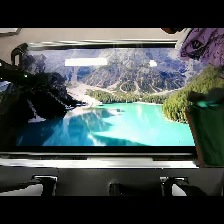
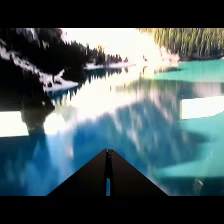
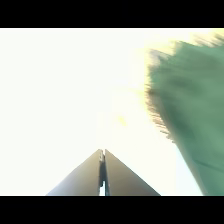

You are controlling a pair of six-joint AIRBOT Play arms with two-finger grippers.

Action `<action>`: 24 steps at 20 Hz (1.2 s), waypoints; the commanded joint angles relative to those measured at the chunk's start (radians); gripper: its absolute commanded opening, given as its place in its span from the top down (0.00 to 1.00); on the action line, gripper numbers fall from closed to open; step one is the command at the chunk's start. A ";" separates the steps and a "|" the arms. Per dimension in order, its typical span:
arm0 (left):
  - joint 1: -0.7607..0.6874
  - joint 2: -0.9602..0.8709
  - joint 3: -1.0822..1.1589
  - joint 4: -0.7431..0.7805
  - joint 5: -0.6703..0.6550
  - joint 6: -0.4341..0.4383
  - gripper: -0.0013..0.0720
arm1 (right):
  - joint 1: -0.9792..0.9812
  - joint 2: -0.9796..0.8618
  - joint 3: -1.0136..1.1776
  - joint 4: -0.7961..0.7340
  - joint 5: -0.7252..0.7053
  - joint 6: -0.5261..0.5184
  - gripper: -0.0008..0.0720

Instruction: Fold the clothes and pants, and hang the long-sleeved shirts on hangers.

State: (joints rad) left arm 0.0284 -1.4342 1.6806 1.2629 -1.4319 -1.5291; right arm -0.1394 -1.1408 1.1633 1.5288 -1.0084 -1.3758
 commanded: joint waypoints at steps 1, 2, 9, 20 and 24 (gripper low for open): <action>-0.007 0.098 -0.109 0.035 0.127 0.069 0.96 | 0.310 -0.003 0.015 0.101 0.089 -0.057 0.95; -0.013 0.150 -0.182 0.077 0.159 0.073 0.96 | 0.401 -0.010 0.015 0.101 0.086 -0.057 0.95; -0.018 0.362 -0.499 0.130 0.292 0.113 0.96 | 0.706 -0.021 0.015 0.100 0.091 -0.015 0.95; -0.018 0.360 -0.499 0.129 0.220 0.109 0.95 | 0.707 -0.021 0.016 0.064 0.094 -0.015 0.95; -0.018 0.360 -0.499 0.129 0.220 0.109 0.95 | 0.707 -0.021 0.016 0.064 0.094 -0.015 0.95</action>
